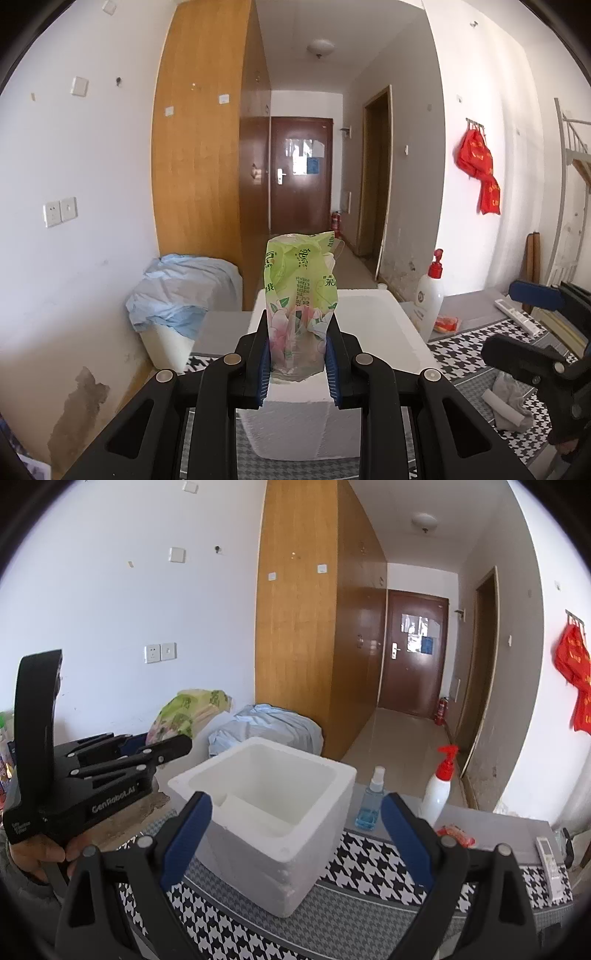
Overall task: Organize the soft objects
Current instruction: 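Lower the green tissue pack into the foam box and open the left tool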
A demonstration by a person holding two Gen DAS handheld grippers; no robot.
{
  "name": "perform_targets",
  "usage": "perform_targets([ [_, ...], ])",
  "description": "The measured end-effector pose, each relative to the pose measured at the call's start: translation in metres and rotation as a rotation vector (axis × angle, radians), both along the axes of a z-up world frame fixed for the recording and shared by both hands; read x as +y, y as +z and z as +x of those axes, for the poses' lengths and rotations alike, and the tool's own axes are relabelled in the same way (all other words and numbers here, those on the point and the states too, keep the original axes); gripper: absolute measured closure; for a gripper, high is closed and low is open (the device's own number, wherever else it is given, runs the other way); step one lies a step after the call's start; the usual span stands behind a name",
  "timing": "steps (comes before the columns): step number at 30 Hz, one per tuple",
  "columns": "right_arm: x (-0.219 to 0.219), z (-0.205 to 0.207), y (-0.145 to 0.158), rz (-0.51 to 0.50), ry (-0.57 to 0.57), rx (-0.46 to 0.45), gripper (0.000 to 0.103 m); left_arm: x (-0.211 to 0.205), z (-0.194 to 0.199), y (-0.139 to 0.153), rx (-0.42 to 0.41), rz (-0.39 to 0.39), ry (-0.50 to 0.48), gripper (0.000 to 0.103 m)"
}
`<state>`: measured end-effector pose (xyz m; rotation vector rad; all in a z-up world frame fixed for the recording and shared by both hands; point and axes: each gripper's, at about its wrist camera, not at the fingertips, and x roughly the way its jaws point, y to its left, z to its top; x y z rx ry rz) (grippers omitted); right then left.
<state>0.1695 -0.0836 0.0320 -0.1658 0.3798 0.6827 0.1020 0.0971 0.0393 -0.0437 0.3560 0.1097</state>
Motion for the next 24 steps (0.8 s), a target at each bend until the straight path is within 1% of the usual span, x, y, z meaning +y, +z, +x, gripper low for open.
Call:
perform_targets([
  [12, -0.01, 0.003, -0.015, 0.001, -0.022, 0.039, 0.008, -0.007, 0.023, -0.007, 0.044, 0.002, -0.039, 0.077],
  [24, -0.02, 0.004, -0.022, -0.008, -0.06, 0.052, 0.008, -0.005, 0.051, -0.016, 0.109, -0.008, -0.039, 0.076],
])
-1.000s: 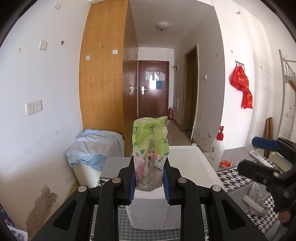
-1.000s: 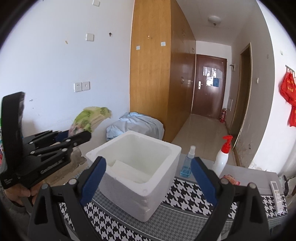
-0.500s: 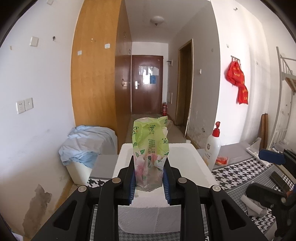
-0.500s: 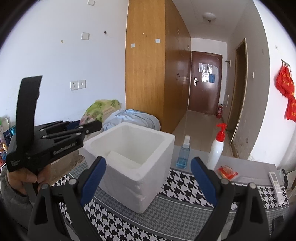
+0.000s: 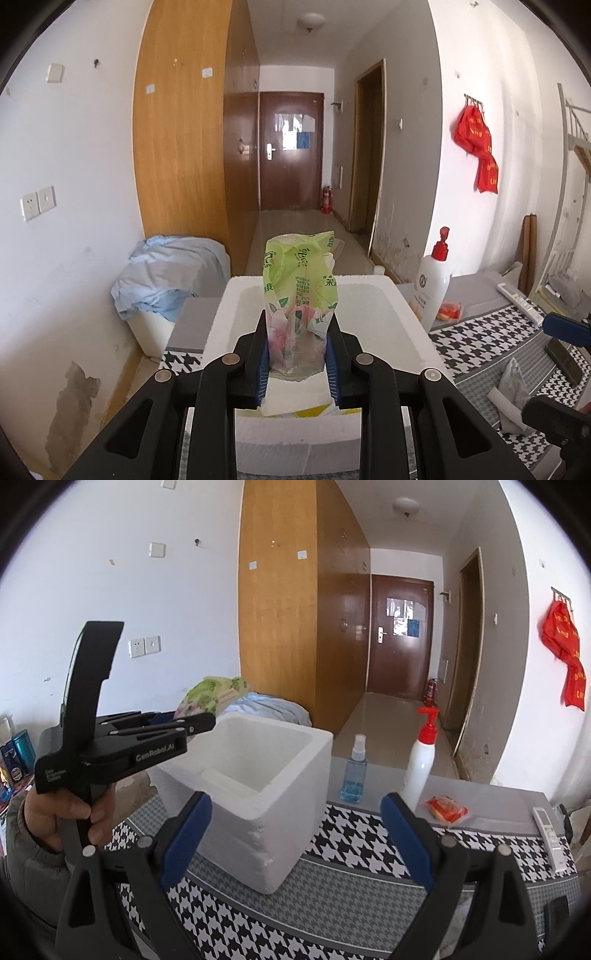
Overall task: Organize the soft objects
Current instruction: 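Lower the green tissue pack into the foam box and open the left tool, then move both tools back toward the grey sock and white roll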
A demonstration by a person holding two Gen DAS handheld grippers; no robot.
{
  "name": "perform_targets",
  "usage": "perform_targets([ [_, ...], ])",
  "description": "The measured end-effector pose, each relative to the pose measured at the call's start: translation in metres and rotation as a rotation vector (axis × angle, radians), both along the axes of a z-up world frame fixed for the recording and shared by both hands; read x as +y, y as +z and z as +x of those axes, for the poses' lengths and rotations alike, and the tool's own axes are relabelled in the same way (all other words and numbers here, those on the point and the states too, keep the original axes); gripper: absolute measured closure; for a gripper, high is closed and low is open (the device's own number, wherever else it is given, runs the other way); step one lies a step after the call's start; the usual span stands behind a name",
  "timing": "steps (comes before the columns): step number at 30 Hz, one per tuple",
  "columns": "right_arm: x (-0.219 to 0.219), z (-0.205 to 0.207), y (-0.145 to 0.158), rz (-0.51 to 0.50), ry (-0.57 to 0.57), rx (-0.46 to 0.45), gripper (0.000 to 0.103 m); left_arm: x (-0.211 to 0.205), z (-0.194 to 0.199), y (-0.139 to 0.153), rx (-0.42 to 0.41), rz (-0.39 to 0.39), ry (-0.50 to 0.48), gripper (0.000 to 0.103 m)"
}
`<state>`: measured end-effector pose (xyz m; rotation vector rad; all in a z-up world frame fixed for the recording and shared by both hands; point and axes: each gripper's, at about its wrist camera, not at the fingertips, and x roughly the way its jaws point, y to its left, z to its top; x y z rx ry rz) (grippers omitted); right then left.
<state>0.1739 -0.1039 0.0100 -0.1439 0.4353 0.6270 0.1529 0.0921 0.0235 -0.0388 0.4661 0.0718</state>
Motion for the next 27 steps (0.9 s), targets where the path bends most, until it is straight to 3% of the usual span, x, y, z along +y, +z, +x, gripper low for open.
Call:
perform_targets([
  [9, -0.012, 0.0, -0.001, 0.013, -0.033, 0.008, 0.008, -0.002, 0.016, -0.007, 0.053, 0.01, -0.011, 0.072],
  [12, -0.018, -0.002, -0.002, 0.017, -0.046, 0.009, 0.008, -0.001, 0.017, -0.008, 0.052, 0.009, -0.002, 0.05],
  [14, -0.023, -0.002, -0.002, 0.024, -0.05, 0.009, 0.008, -0.001, 0.016, -0.007, 0.042, 0.007, 0.004, 0.026],
  [18, -0.029, -0.004, -0.002, 0.034, -0.06, 0.008, 0.008, -0.003, 0.012, -0.004, 0.02, 0.006, 0.012, 0.017],
  [20, -0.033, -0.006, -0.002, 0.036, -0.064, 0.006, 0.008, -0.005, 0.009, -0.003, 0.007, 0.001, 0.015, 0.007],
  [27, -0.042, -0.012, 0.002, 0.044, -0.068, -0.003, 0.008, -0.013, -0.008, 0.007, -0.041, 0.016, 0.021, 0.003],
])
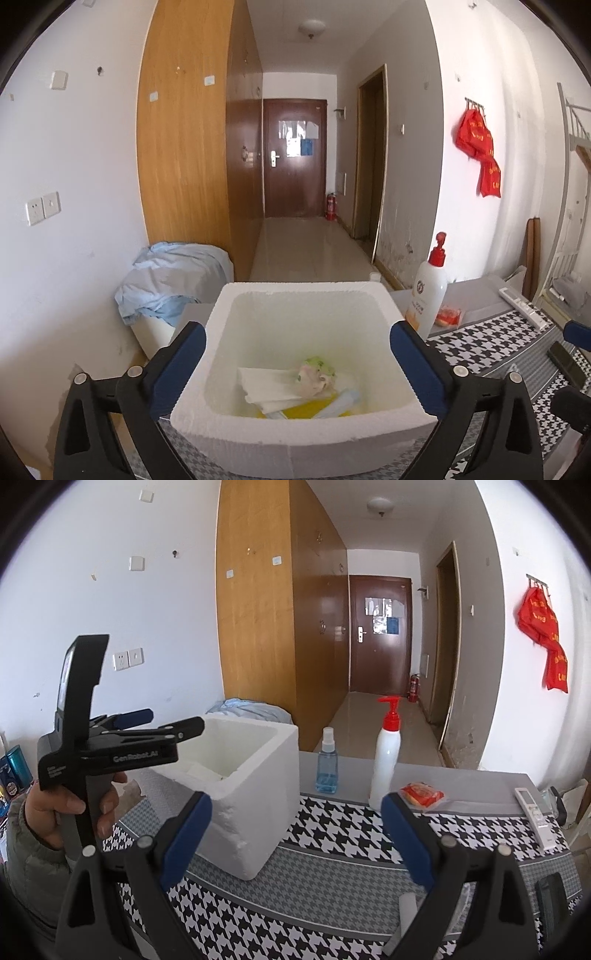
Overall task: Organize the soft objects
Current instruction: 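Move both tools back toward the grey sock and white roll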
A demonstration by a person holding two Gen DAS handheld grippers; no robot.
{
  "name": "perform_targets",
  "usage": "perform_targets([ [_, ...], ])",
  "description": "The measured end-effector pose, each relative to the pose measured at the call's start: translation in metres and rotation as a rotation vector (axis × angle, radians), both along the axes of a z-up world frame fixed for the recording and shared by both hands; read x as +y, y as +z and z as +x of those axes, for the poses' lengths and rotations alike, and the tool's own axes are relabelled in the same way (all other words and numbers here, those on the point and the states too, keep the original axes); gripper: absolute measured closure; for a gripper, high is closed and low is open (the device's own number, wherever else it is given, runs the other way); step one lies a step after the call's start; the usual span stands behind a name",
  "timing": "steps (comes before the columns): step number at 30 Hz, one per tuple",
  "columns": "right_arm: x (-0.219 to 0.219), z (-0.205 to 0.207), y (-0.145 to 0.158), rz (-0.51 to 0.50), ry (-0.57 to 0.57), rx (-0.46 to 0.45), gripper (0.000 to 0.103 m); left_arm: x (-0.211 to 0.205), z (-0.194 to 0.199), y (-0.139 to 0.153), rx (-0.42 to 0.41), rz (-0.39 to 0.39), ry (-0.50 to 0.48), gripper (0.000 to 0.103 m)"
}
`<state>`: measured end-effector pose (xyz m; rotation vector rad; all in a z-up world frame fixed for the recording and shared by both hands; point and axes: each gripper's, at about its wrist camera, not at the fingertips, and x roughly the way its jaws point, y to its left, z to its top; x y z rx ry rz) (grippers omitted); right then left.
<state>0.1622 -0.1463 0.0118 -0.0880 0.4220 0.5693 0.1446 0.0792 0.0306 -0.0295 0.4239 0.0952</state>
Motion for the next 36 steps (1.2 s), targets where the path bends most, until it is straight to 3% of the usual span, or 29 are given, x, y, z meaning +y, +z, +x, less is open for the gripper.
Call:
perform_targets([
  [26, -0.03, -0.046, 0.019, 0.024, -0.011, -0.091, 0.008, -0.034, -0.072, 0.026, -0.132, 0.011, -0.034, 0.001],
  [36, -0.045, -0.057, 0.017, 0.023, -0.031, -0.114, 0.008, -0.05, -0.094, 0.018, -0.151, -0.009, -0.065, 0.001],
])
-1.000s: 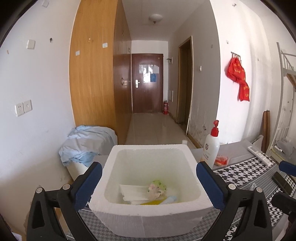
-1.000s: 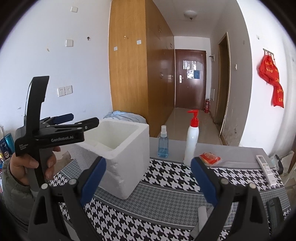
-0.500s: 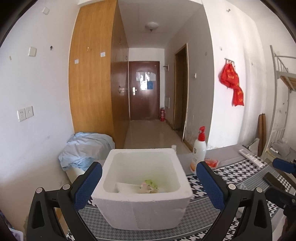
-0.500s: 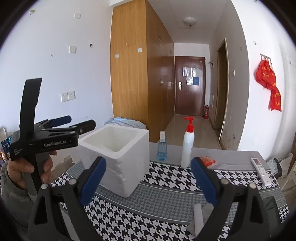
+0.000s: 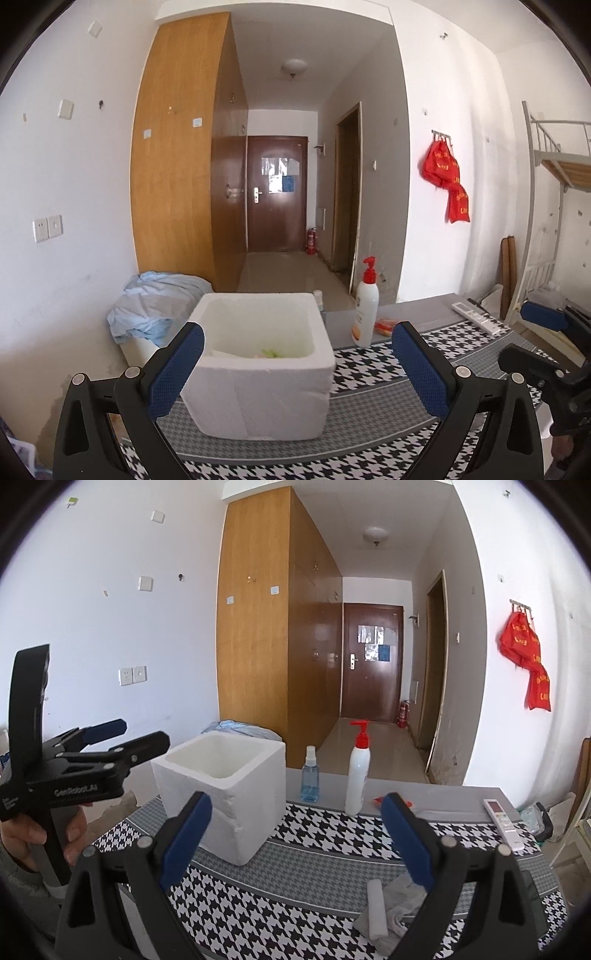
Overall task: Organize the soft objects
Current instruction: 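Move both tools back toward the grey sock and white roll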
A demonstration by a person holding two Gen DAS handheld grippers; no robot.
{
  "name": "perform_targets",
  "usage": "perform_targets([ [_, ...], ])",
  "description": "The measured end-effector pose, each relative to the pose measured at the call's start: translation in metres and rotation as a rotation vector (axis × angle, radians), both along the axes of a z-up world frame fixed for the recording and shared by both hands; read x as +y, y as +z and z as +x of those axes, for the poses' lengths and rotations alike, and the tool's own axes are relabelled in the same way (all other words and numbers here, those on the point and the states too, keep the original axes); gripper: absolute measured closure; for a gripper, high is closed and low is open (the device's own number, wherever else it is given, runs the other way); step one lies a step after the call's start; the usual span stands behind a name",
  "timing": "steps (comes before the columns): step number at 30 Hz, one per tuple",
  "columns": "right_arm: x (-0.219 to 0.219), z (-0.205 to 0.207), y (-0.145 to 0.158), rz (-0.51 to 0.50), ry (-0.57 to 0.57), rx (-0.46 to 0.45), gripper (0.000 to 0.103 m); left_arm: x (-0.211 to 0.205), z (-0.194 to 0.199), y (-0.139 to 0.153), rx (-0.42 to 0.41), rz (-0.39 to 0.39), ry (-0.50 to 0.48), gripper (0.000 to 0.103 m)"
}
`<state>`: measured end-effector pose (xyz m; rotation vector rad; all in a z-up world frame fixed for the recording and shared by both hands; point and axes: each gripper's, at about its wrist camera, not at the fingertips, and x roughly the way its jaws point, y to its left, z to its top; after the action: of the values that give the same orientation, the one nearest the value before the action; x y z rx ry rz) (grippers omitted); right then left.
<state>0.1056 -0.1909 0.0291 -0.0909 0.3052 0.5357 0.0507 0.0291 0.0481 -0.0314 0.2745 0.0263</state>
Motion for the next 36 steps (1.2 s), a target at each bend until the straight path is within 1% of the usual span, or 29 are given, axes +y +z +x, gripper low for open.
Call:
perform_targets([
  [8, -0.011, -0.006, -0.007, 0.013, -0.01, -0.009, 0.008, -0.013, -0.016, -0.008, -0.026, -0.002, -0.01, 0.001],
  [11, -0.012, -0.007, -0.012, -0.001, -0.026, -0.017, 0.008, -0.017, -0.021, -0.013, -0.029, -0.01, -0.009, 0.001],
  [15, -0.02, -0.007, -0.017, 0.027, -0.017, 0.001, 0.008, -0.021, -0.026, -0.02, -0.041, -0.011, -0.005, 0.001],
  [22, -0.029, -0.005, -0.028, 0.025, -0.028, 0.01, 0.008, -0.025, -0.028, -0.03, -0.025, -0.026, -0.01, 0.001],
  [27, -0.032, -0.008, -0.033, 0.006, -0.042, 0.009, 0.008, -0.028, -0.031, -0.036, -0.015, -0.037, -0.018, 0.001],
  [31, -0.035, -0.012, -0.034, 0.005, -0.042, 0.006, 0.008, -0.033, -0.033, -0.037, -0.024, -0.022, -0.013, 0.001],
  [36, -0.042, -0.015, -0.037, 0.0, -0.062, 0.013, 0.008, -0.04, -0.033, -0.04, -0.013, -0.029, -0.03, 0.001],
])
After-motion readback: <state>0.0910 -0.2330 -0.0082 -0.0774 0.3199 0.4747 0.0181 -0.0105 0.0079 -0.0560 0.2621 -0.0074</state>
